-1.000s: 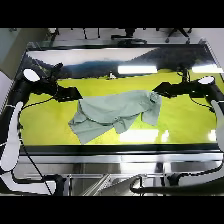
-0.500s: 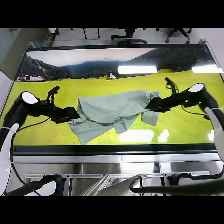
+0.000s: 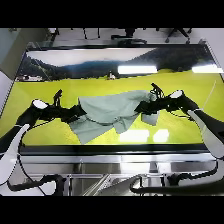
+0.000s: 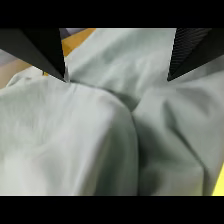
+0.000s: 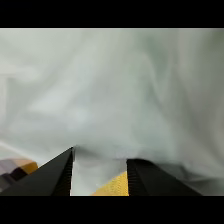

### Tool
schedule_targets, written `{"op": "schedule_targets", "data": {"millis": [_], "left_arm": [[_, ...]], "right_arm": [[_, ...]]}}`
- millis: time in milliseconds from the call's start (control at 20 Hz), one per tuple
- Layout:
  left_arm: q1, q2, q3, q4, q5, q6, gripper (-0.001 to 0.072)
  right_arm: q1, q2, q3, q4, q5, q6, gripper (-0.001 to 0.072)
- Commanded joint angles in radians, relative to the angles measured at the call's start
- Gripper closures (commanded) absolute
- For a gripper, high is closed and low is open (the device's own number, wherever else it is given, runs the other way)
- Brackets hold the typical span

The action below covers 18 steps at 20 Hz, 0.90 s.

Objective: Fold the shirts.

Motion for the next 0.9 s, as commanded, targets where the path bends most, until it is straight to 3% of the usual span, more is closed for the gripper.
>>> {"op": "schedule_targets", "data": {"millis": [0, 150, 200, 250, 300, 350, 400, 650, 850], "left_arm": [[-0.048, -0.096, 0.071, -0.008, 0.025, 0.009, 0.0001], [-0.085, -0.166, 0.144, -0.008, 0.027, 0.009, 0.0002], [-0.094, -0.187, 0.166, -0.009, 0.027, 0.008, 0.0053], [-0.102, -0.208, 0.186, -0.008, 0.029, 0.007, 0.0215], [-0.106, -0.223, 0.203, -0.010, 0.028, 0.007, 0.0360], [-0.106, -0.234, 0.218, -0.009, 0.023, 0.008, 0.0566], [-0.107, -0.238, 0.230, -0.009, 0.018, 0.013, 0.0695], [-0.087, -0.149, 0.296, -0.008, -0.016, 0.019, 0.0696], [-0.081, 0.035, 0.444, 0.014, -0.135, 0.052, 0.0697]], "right_arm": [[0.007, -0.027, -0.002, 0.024, -0.034, -0.014, 0.0349], [0.007, -0.026, -0.002, 0.024, -0.035, -0.014, 0.0364], [0.007, -0.026, -0.002, 0.024, -0.035, -0.023, 0.0515], [0.007, -0.026, -0.002, 0.024, -0.035, -0.038, 0.0626], [0.007, -0.026, -0.002, 0.024, -0.034, -0.041, 0.0625], [0.007, -0.026, -0.002, 0.024, -0.035, -0.041, 0.0635], [0.007, -0.026, -0.002, 0.024, -0.035, -0.044, 0.0692], [0.005, 0.016, 0.061, 0.024, -0.027, -0.063, 0.0694], [0.005, 0.172, 0.254, 0.036, 0.021, -0.071, 0.0694]]}}
